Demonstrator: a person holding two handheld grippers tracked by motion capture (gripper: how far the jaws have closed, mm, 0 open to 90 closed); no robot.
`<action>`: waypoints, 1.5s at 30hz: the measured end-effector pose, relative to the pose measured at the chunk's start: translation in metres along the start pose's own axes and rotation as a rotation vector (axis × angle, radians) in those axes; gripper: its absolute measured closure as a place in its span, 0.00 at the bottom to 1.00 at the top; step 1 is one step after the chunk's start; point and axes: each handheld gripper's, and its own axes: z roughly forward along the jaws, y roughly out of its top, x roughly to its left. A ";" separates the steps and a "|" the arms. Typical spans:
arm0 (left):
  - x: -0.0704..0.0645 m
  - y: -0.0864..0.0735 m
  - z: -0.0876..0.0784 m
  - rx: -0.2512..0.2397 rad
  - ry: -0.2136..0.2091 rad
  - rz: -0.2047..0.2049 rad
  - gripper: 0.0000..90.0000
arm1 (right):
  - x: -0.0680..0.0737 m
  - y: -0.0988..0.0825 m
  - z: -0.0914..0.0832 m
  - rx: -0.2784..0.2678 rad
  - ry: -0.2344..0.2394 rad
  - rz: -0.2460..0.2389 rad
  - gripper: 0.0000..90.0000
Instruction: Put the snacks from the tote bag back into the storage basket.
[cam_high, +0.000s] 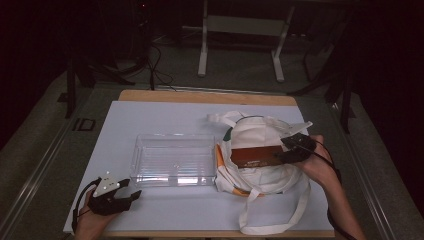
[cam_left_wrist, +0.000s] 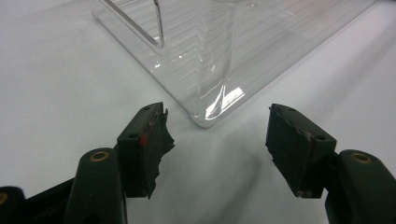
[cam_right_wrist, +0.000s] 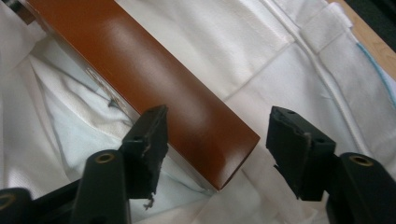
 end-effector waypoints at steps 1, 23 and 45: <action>0.000 0.000 0.000 0.000 0.000 0.001 0.42 | 0.000 0.001 0.001 0.005 0.002 -0.005 0.41; -0.001 0.000 0.001 0.012 -0.002 0.005 0.42 | -0.005 0.030 0.017 0.129 0.105 -0.118 0.30; -0.001 0.001 0.002 0.021 -0.009 0.010 0.42 | -0.002 0.038 0.052 0.279 0.222 -0.178 0.22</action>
